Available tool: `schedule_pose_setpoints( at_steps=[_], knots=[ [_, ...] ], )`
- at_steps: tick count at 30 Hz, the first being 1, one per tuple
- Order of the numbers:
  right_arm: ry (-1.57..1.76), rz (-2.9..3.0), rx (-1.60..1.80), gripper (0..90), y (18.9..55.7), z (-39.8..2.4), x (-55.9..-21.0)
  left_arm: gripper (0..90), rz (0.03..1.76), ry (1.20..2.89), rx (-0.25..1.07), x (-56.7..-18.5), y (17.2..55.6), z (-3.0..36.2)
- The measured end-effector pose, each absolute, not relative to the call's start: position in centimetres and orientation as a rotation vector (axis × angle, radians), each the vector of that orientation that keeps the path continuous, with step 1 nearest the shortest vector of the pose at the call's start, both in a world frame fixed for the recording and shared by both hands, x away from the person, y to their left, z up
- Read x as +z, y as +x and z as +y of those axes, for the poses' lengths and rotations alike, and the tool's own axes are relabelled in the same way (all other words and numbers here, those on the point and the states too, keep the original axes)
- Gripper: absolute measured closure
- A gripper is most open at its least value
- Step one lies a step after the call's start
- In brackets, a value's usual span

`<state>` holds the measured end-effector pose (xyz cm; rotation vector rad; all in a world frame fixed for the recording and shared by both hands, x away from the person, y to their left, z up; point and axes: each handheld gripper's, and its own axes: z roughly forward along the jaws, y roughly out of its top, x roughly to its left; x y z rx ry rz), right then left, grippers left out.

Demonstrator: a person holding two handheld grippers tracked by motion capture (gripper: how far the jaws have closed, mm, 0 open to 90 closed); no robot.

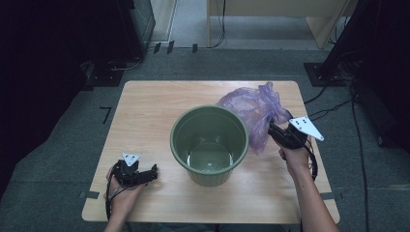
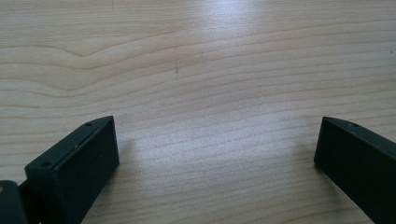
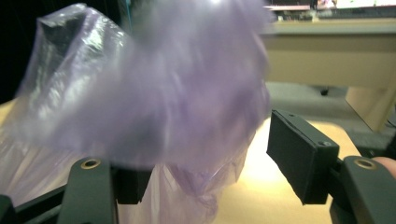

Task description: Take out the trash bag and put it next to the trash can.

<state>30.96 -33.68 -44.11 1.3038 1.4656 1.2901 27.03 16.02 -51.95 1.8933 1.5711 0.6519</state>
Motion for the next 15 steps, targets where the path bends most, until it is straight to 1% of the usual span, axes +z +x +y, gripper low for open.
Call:
schedule_pose_setpoints(
  at_steps=[15],
  knots=[
    [1.365, 1.588, 1.122, 28.3, 26.9, -36.3, -48.5, 0.0, 1.572, 1.891, 0.652, -52.0, 27.0, 16.0]
  ],
)
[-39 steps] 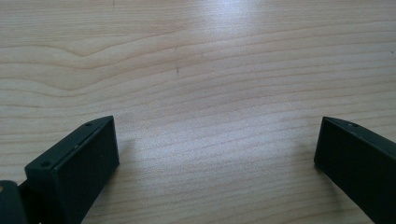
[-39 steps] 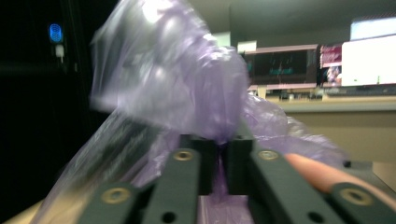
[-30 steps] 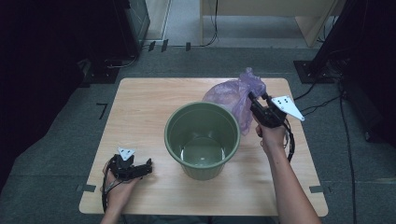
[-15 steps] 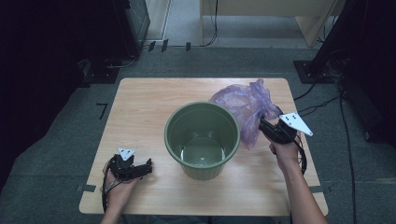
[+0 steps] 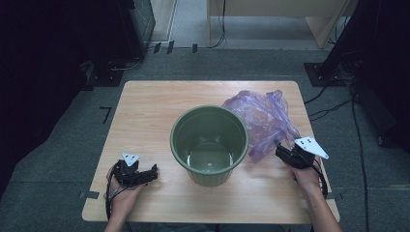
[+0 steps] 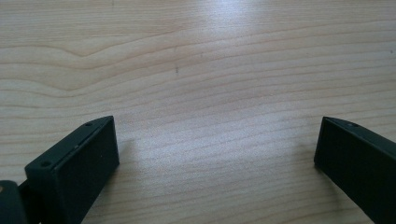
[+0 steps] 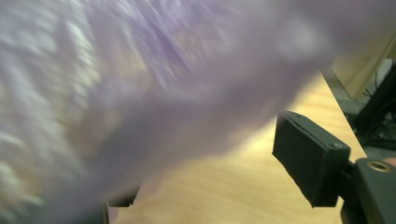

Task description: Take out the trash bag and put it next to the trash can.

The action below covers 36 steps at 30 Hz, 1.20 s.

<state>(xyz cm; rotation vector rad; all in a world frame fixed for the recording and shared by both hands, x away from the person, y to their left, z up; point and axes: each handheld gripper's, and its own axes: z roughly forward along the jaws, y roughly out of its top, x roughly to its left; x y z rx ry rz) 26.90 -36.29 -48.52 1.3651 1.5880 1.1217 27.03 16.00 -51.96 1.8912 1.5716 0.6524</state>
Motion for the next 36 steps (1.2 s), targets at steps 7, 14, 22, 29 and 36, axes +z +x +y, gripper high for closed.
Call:
schedule_pose_setpoints(
  at_steps=[7, 14, 22, 29, 36],
  knots=[
    [1.413, 1.606, 1.08, 23.0, 25.9, -37.5, -49.3, 0.0, 1.572, 1.891, 0.652, -52.0, 27.0, 16.0],
    [1.454, 1.633, 1.037, 20.3, 24.7, -38.7, -49.9, 0.0, 1.571, 1.894, 0.652, -52.0, 27.0, 16.0],
    [1.518, 1.686, 0.927, 19.8, 23.6, -40.1, -51.3, 0.0, 1.572, 1.891, 0.652, -52.0, 27.0, 16.0],
    [1.58, 1.699, 0.867, 19.8, 22.9, -41.3, -51.8, 0.0, 1.571, 1.892, 0.653, -52.0, 27.0, 16.0],
    [1.594, 1.718, 0.836, 19.8, 22.0, -41.6, -51.9, 0.0, 1.572, 1.891, 0.652, -52.0, 27.0, 16.0]
  ],
)
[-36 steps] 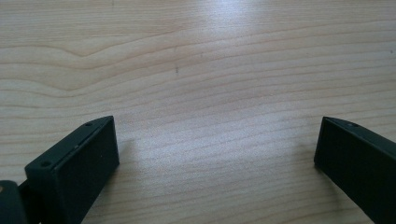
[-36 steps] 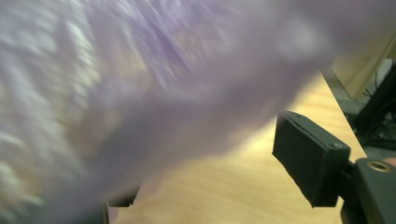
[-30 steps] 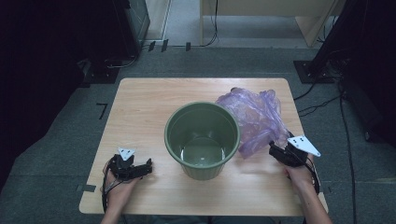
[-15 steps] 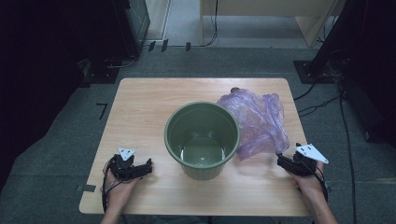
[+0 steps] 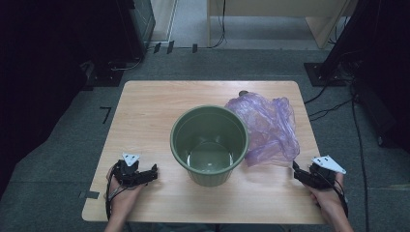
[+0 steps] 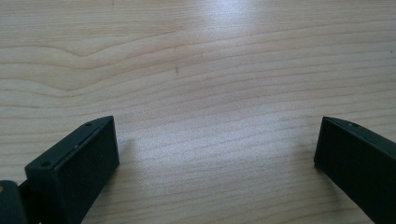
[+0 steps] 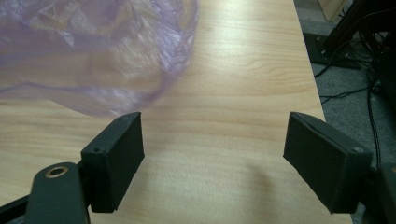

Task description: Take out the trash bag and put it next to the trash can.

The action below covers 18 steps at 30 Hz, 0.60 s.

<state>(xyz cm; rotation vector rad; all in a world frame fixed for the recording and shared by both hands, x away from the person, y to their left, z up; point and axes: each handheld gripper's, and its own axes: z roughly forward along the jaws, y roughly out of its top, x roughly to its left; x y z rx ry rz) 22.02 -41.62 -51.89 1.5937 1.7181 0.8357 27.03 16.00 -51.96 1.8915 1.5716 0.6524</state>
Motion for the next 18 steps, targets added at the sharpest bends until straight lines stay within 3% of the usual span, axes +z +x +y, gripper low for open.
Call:
schedule_pose_setpoints(
  at_steps=[18],
  knots=[
    [1.67, 1.722, 0.873, 14.4, 19.6, -43.0, -52.1, 0.0, 1.571, 1.893, 0.652, -52.0, 27.0, 16.0]
  ],
)
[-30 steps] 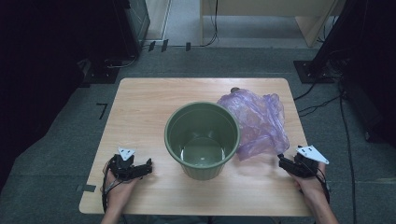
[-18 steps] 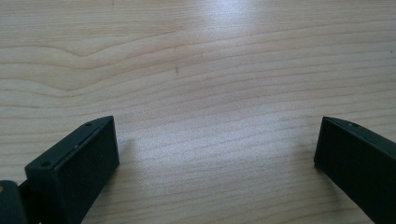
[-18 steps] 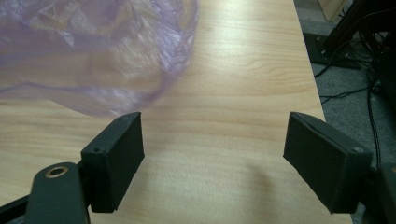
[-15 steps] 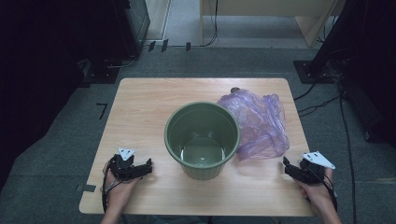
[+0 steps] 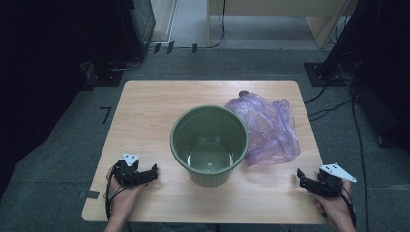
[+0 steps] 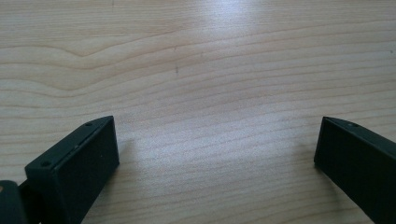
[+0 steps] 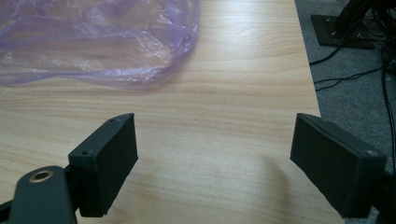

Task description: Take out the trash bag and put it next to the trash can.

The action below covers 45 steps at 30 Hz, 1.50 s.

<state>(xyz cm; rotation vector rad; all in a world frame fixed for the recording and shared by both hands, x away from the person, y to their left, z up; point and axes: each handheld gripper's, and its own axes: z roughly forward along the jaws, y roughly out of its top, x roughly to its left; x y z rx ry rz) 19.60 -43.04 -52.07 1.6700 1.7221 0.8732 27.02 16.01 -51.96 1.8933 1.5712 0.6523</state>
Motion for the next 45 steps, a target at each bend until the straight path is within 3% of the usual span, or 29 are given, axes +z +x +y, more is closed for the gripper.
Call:
schedule_pose_setpoints(
  at_steps=[25, 31, 45],
  knots=[
    [1.729, 1.793, 0.862, 10.2, 17.8, -44.8, -52.5, 0.0, 1.571, 1.893, 0.652, -52.0, 27.0, 16.0],
    [1.673, 1.883, 0.808, 0.1, 17.9, -44.1, -52.6, 0.0, 1.571, 1.892, 0.652, -52.0, 27.0, 16.0],
    [1.674, 1.888, 0.81, 0.0, 18.0, -44.1, -52.6, 0.0, 1.571, 1.893, 0.652, -52.0, 27.0, 16.0]
  ],
)
